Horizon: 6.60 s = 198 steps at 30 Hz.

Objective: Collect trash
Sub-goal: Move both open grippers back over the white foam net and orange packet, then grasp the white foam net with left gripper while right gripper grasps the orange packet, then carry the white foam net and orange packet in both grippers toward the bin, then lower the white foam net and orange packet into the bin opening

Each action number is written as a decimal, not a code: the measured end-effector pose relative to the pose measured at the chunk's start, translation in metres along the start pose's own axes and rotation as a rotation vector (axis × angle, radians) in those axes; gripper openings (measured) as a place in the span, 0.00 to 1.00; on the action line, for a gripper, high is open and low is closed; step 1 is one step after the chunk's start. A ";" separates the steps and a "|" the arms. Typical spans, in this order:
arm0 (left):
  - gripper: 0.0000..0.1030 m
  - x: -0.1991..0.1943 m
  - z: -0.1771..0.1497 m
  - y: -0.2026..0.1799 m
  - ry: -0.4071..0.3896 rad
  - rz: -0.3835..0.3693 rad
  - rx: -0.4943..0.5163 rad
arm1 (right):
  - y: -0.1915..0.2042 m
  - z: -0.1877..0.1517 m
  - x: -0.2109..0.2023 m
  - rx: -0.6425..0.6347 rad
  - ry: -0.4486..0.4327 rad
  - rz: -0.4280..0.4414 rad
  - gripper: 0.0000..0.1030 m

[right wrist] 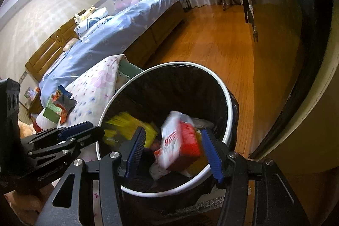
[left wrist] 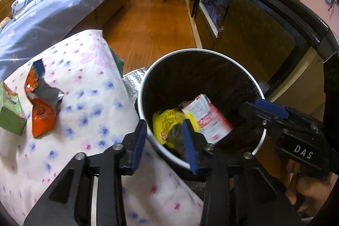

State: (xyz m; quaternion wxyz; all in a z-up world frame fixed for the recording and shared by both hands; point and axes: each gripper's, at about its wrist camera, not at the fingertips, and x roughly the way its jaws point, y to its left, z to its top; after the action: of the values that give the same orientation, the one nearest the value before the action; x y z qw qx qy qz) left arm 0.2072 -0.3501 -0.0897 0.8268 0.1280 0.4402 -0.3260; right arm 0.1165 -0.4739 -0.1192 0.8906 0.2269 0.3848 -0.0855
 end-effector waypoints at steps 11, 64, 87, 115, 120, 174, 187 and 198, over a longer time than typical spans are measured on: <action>0.61 -0.045 -0.043 0.040 -0.065 0.008 -0.115 | 0.025 -0.009 -0.019 -0.014 -0.037 0.052 0.70; 0.73 -0.081 -0.083 0.284 -0.137 0.202 -0.480 | 0.216 0.001 0.076 -0.305 0.046 0.225 0.84; 0.10 -0.079 -0.074 0.244 -0.149 0.090 -0.317 | 0.215 -0.004 0.081 -0.281 0.089 0.255 0.09; 0.10 -0.114 -0.101 0.161 -0.197 -0.004 -0.293 | 0.164 -0.047 0.009 -0.206 0.051 0.244 0.08; 0.10 -0.108 -0.095 0.144 -0.190 -0.024 -0.268 | 0.149 -0.049 0.000 -0.182 0.041 0.226 0.08; 0.25 -0.050 -0.034 0.067 -0.118 -0.086 -0.173 | 0.065 -0.042 -0.023 -0.054 -0.016 0.134 0.08; 0.09 -0.055 -0.034 0.050 -0.137 -0.091 -0.115 | 0.054 -0.040 -0.028 -0.035 -0.031 0.126 0.08; 0.09 -0.056 -0.031 0.021 -0.137 -0.110 -0.054 | 0.045 -0.037 -0.038 -0.027 -0.050 0.110 0.08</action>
State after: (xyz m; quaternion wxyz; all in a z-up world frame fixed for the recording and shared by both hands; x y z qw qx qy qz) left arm 0.1785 -0.2948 -0.0634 0.8390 0.0585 0.3975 -0.3670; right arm 0.0808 -0.4172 -0.0985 0.9063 0.2336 0.3503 -0.0370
